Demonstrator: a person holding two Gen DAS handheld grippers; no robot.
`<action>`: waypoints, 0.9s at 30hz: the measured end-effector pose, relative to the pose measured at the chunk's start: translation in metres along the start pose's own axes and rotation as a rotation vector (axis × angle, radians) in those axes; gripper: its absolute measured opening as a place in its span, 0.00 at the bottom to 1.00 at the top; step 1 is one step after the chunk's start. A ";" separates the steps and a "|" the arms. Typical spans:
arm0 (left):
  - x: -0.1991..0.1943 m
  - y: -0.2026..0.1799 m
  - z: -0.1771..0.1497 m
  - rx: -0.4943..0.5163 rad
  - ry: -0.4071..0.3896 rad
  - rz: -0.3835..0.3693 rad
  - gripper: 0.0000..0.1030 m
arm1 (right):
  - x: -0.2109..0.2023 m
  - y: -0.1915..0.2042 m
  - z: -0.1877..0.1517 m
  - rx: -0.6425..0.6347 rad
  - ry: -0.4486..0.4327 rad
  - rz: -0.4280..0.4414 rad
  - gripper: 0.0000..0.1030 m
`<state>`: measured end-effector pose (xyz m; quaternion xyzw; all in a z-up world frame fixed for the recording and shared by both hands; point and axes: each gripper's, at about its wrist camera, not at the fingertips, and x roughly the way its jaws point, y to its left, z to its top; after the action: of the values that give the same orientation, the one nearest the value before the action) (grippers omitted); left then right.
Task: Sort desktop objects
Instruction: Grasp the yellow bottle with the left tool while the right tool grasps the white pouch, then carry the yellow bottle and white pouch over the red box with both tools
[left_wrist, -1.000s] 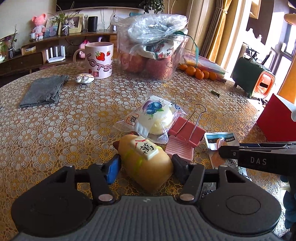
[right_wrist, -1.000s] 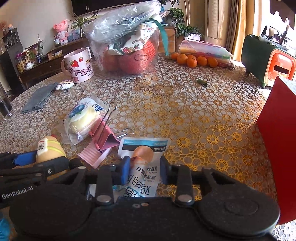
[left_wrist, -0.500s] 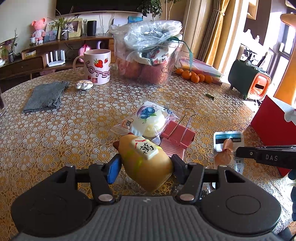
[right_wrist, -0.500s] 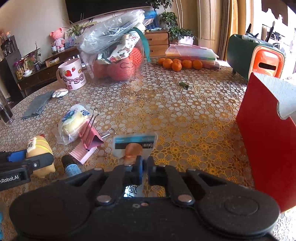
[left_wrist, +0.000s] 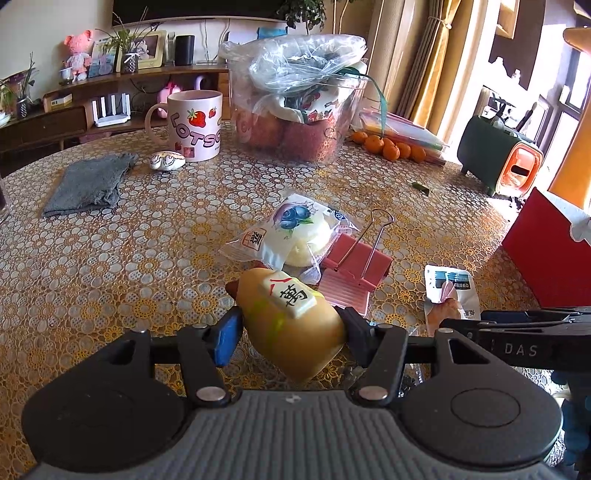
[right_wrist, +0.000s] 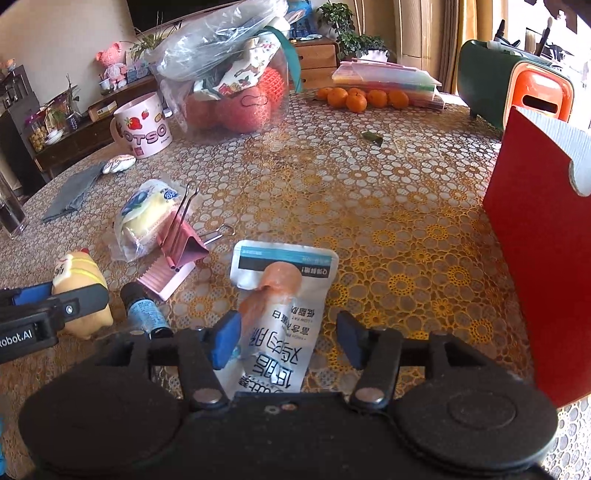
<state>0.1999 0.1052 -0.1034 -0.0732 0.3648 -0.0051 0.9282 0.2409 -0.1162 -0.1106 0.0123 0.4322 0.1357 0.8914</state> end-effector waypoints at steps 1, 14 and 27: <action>0.000 0.000 0.000 0.001 0.000 0.000 0.56 | 0.002 0.003 -0.001 -0.007 -0.002 -0.007 0.58; 0.002 0.001 0.001 0.003 0.000 -0.012 0.56 | 0.005 0.028 -0.010 -0.143 -0.040 -0.054 0.45; -0.010 -0.018 0.001 0.054 -0.009 -0.023 0.56 | -0.017 0.018 -0.013 -0.137 -0.085 -0.006 0.29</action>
<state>0.1935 0.0883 -0.0933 -0.0523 0.3596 -0.0252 0.9313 0.2171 -0.1045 -0.1032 -0.0441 0.3839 0.1617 0.9080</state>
